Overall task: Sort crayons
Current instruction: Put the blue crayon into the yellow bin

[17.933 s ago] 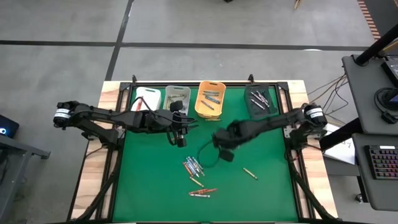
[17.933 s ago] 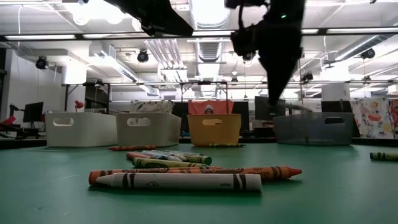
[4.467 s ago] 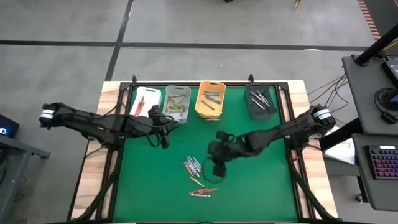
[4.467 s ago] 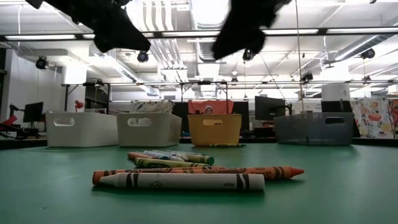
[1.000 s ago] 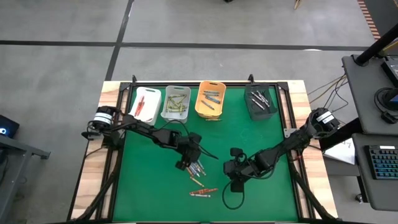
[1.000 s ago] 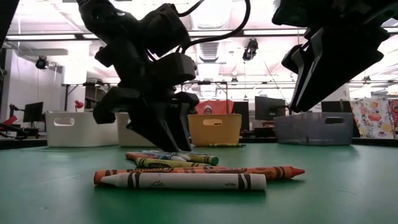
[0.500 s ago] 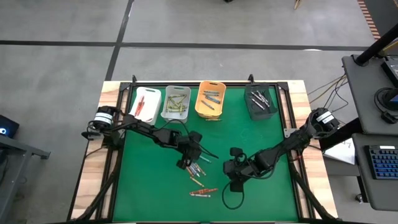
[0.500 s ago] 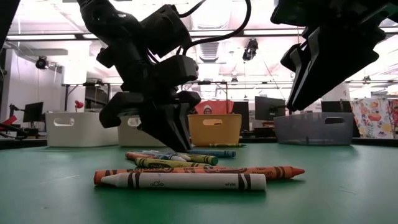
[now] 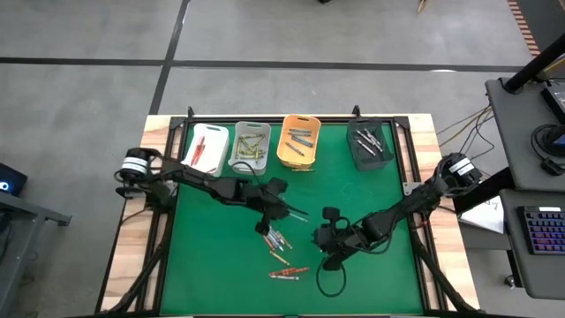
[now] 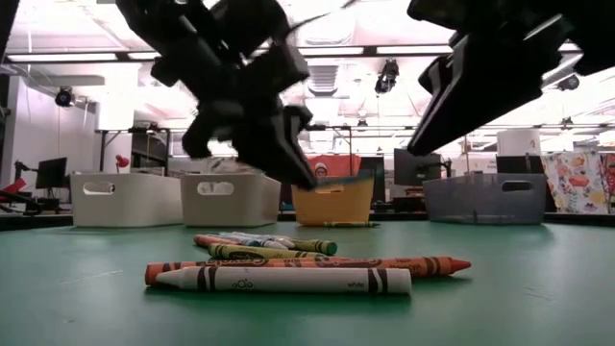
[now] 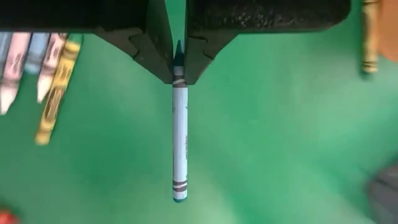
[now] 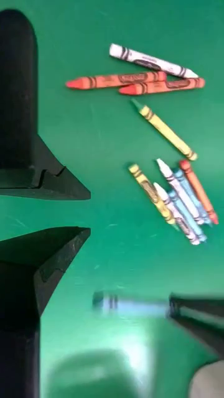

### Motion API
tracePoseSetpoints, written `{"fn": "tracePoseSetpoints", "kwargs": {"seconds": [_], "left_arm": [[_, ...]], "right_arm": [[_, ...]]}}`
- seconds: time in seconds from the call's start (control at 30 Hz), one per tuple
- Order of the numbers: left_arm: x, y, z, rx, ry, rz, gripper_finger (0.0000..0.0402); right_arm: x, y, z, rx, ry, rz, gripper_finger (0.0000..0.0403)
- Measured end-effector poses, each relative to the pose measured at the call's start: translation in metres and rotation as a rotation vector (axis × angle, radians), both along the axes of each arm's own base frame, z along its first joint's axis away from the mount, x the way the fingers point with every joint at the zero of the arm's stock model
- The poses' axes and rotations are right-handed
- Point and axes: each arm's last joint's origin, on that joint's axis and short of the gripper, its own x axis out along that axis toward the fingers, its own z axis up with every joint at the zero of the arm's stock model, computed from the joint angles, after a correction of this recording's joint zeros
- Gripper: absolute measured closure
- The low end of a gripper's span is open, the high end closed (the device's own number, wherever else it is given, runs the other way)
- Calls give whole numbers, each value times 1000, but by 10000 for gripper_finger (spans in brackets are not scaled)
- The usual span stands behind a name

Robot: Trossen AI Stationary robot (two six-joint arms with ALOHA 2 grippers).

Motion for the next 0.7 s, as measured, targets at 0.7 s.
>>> {"fn": "tracePoseSetpoints", "kwargs": {"seconds": [0.7], "left_arm": [[-85,0,89,-270,-830,96,401]], "right_arm": [[-8,-56,7,-192,-847,-77,335]]}}
